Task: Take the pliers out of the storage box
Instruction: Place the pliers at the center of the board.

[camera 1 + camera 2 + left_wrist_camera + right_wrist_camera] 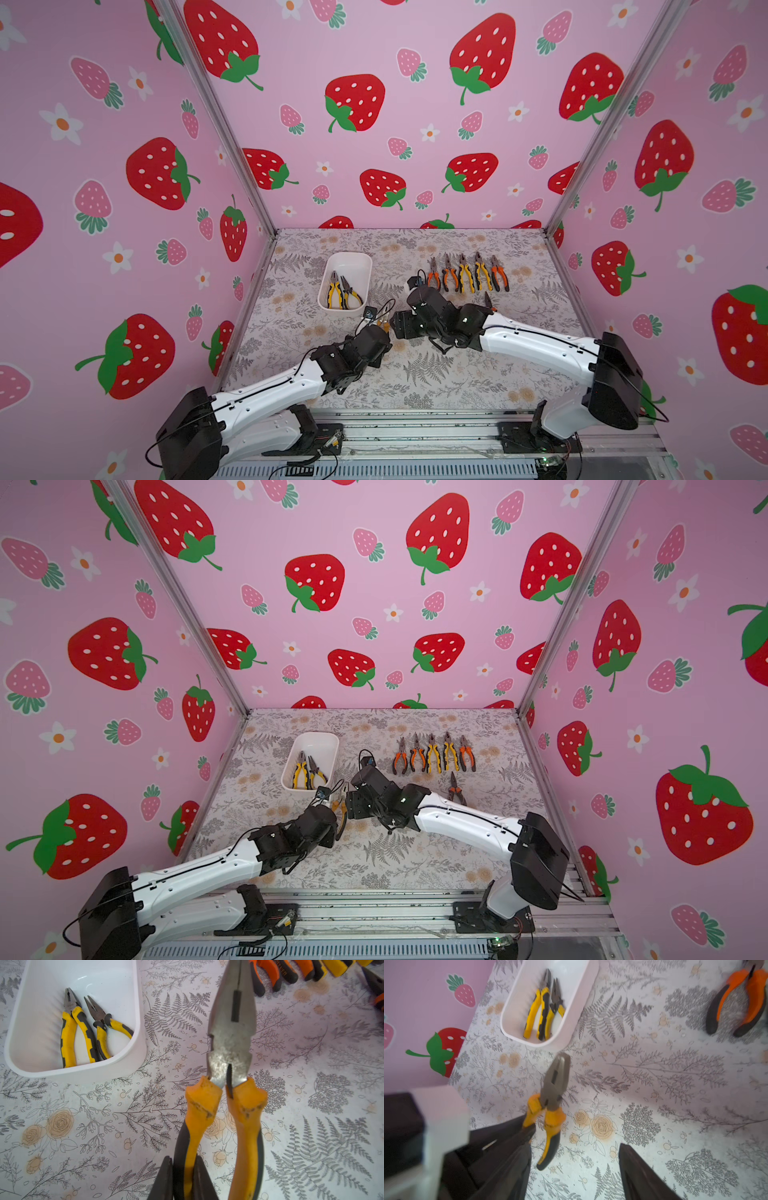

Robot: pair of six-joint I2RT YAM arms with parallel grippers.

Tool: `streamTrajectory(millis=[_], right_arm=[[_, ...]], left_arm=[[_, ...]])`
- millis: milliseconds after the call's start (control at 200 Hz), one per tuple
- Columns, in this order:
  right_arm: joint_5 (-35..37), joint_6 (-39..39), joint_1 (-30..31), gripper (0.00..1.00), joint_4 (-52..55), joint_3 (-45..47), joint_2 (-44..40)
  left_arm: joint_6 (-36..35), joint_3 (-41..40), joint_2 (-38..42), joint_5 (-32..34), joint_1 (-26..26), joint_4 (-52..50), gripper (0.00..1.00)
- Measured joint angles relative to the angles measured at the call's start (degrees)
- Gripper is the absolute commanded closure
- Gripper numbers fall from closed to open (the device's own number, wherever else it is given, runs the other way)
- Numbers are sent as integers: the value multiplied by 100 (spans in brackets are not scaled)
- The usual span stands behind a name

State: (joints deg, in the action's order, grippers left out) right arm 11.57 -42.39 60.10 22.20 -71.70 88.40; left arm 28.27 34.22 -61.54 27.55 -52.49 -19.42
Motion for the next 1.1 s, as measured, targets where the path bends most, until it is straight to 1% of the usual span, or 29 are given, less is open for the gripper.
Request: streamTrajectory(millis=[50,75,190,355,445,505,710,725,805,835,980,1100], right_arm=[[70,-138,-46,46,184,-319,11],[81,-214,-81,47,280,-474,26],[46,-538,-389,47,903,-1360,245],[-264,-776,-890,47,2055,-2955,973],[-485,-798,-1027,47,2629,-3620,1364],[-623,-796,-1034,47,2938,-3877,1563],[-1040,-798,-1023,47,3539,-3976,1873],[-1086,-800,-1023,50,3556,-3974,1886],[-1274,-824,-1023,51,3574,-3910,1902],[-1340,-835,-1023,54,3574,-3884,1902],[-1652,-920,-1023,54,3515,-3681,1902],[-1851,-981,-1023,51,3416,-3427,1902]], left_arm=[[-11,0,11,118,-109,0,100],[-20,0,17,181,-168,-2,100],[-87,0,129,501,-466,4,100],[-190,0,295,938,-872,63,100],[-243,0,317,1086,-973,129,100],[-267,0,315,1156,-988,146,100],[-326,4,142,1318,-1054,160,100],[-332,7,122,1325,-1060,157,100],[-365,33,11,1342,-1091,157,100],[-385,48,-17,1344,-1097,157,100],[-409,98,-70,1384,-1123,157,100],[-409,109,-70,1403,-1128,160,100]])
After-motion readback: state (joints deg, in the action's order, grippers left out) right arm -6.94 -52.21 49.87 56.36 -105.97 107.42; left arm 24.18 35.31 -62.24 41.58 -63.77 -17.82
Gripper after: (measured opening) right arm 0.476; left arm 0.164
